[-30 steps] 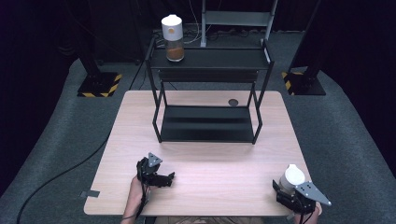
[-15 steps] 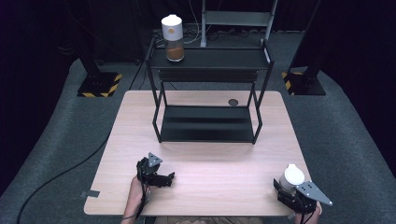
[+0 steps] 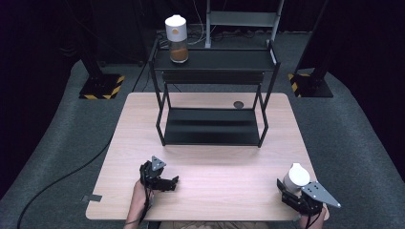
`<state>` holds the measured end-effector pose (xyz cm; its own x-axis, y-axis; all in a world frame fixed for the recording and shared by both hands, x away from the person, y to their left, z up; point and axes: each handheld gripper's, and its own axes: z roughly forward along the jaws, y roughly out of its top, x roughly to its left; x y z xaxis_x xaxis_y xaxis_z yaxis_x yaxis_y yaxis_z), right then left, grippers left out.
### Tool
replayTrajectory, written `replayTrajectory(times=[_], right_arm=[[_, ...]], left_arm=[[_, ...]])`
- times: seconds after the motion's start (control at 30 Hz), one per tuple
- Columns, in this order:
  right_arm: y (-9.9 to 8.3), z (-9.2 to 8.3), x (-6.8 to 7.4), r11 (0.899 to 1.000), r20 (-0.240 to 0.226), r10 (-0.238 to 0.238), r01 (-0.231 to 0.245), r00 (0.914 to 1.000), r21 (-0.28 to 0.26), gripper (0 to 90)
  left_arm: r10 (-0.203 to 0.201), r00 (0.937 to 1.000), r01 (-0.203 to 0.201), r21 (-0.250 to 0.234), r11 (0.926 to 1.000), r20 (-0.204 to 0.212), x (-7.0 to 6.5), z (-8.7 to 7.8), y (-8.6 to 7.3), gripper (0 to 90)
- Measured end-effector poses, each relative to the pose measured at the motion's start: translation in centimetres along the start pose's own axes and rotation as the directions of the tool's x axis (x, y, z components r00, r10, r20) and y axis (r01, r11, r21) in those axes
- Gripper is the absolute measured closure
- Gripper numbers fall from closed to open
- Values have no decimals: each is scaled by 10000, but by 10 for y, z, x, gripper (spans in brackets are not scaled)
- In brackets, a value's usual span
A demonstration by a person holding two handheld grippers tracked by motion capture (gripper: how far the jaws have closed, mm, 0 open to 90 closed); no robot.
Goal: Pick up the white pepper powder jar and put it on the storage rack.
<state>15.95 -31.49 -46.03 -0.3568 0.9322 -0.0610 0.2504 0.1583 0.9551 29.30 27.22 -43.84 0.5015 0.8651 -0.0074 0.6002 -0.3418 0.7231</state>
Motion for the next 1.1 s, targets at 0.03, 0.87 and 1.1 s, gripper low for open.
replayTrajectory(times=[0.03,0.87,1.1], right_arm=[[2,1,1,10000,-16,-45,45,10000,18,302],[23,36,8,9980,-872,-343,294,9956,-559,303],[29,49,10,9974,-1064,-417,350,9935,-634,303]], left_arm=[[3,10000,-3,0,10000,-3,0,0,0,2],[3,10000,-3,1,10000,-1,0,0,0,2],[0,10000,0,4,10000,-3,0,0,0,2]])
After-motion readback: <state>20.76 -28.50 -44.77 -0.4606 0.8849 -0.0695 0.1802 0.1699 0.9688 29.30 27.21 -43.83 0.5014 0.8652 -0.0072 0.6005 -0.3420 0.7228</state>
